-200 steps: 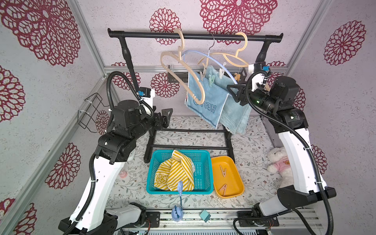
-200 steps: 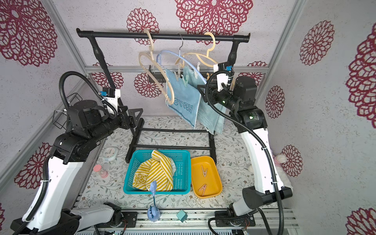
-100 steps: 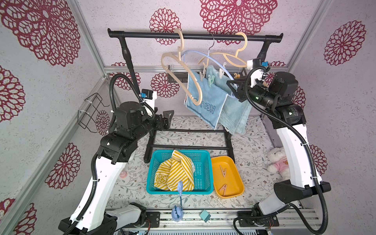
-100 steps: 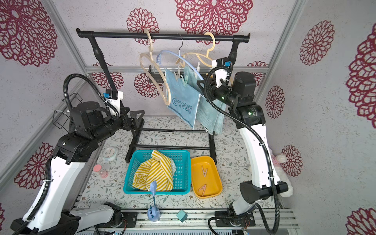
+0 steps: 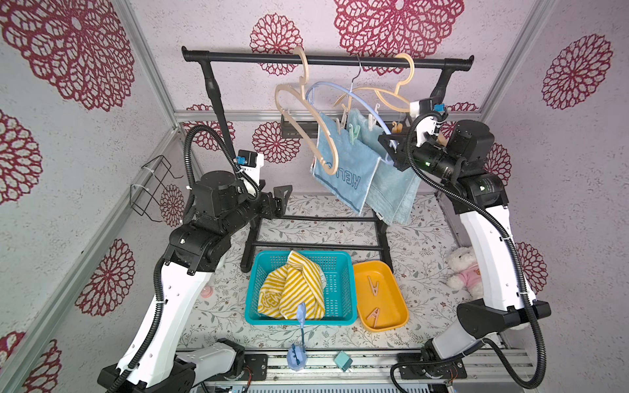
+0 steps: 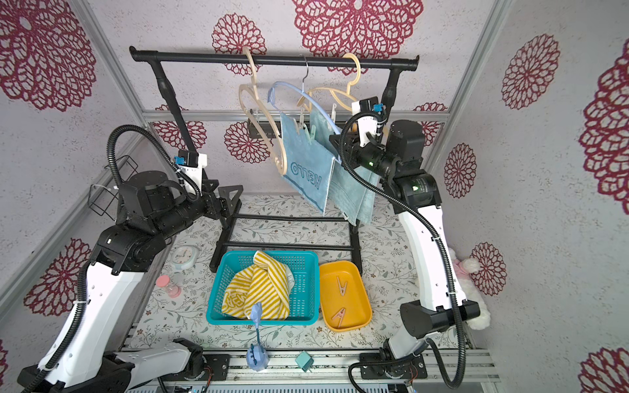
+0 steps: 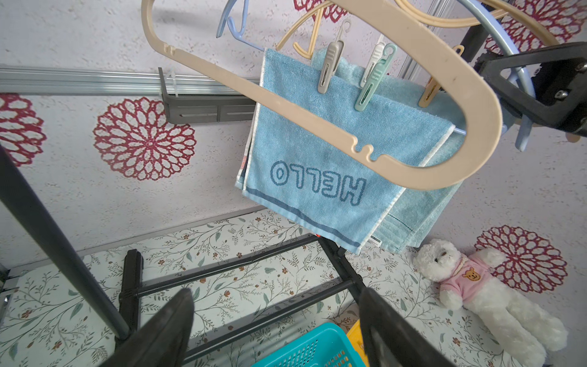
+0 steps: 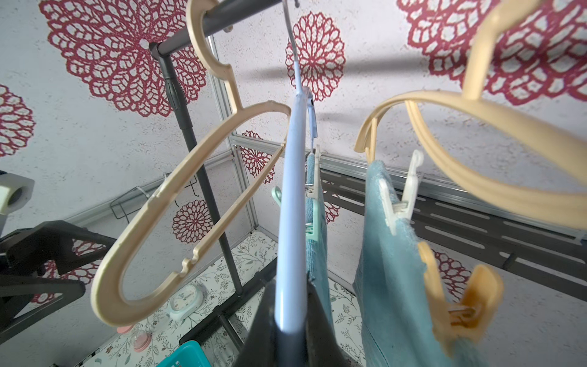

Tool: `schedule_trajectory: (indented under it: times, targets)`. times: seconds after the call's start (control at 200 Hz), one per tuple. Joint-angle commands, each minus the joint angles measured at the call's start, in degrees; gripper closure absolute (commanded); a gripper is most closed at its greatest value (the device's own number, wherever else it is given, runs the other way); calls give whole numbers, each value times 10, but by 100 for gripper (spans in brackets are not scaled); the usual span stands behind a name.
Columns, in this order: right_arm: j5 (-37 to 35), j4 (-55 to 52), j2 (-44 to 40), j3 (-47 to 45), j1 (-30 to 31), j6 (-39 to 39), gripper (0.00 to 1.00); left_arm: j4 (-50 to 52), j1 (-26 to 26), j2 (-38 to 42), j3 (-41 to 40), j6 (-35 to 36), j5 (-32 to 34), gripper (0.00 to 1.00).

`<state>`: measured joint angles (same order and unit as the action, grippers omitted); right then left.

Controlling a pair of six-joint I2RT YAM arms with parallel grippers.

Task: Remove the clothespins securing towels to the hanger
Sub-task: Pick up the hanger from the clothesline.

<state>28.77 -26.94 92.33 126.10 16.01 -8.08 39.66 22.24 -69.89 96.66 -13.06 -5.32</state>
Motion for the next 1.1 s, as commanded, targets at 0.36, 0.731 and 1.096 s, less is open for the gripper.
schedule_trajectory:
  times: [0.36,0.731,1.096]
  targets:
    - [-4,68,-22,19,-4,-23,100,-11,2,11,1,8,-1,17]
    - [-19,107,-28,19,-4,-42,100,-5,3,14,-1,6,3,18]
    - [-21,141,-33,19,-4,-59,100,-1,3,14,-1,12,8,18]
